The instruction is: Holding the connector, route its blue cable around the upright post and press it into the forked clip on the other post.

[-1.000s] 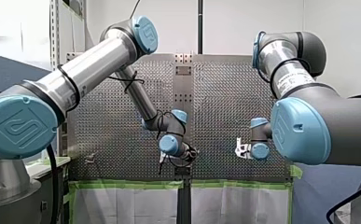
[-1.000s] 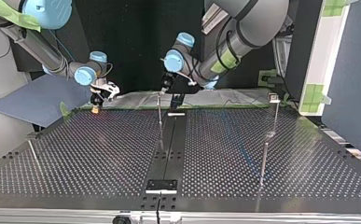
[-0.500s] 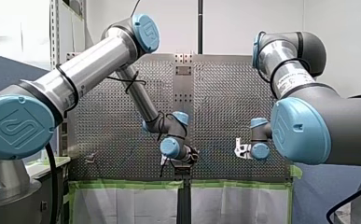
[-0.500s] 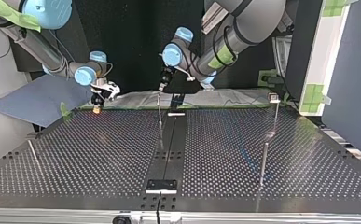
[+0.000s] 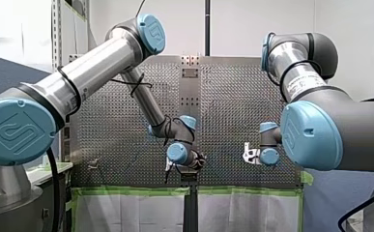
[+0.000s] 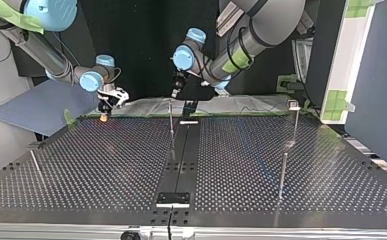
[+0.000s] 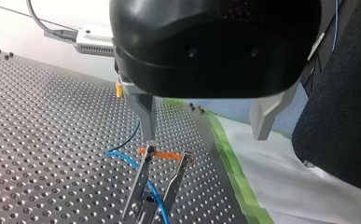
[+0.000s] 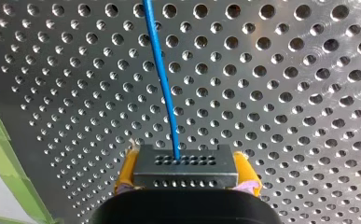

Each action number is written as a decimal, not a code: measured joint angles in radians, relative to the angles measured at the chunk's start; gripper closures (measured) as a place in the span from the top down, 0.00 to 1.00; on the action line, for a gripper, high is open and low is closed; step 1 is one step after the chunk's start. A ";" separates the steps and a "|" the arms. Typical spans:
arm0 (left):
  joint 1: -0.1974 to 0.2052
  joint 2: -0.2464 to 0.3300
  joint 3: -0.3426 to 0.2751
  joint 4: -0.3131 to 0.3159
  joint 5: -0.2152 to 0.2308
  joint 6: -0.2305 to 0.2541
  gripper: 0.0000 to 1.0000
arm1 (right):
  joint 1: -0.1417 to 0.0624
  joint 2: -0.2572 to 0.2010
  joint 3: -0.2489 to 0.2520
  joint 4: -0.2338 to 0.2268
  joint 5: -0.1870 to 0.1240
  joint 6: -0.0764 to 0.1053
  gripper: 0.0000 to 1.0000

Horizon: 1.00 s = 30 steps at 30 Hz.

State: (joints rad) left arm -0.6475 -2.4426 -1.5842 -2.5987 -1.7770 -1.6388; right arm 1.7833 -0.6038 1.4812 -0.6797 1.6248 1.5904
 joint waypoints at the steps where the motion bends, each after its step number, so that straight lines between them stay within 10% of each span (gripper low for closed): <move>1: -0.001 0.000 0.000 0.000 -0.001 0.000 1.00 | 0.000 0.000 0.000 0.000 0.000 0.001 0.02; 30: -0.053 0.219 -0.215 0.199 -0.117 -0.102 1.00 | 0.000 0.000 0.000 0.006 0.016 0.004 0.02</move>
State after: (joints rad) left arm -0.7009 -2.2232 -1.7994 -2.3999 -1.8943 -1.7407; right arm 1.7832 -0.6039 1.4812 -0.6735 1.6403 1.5946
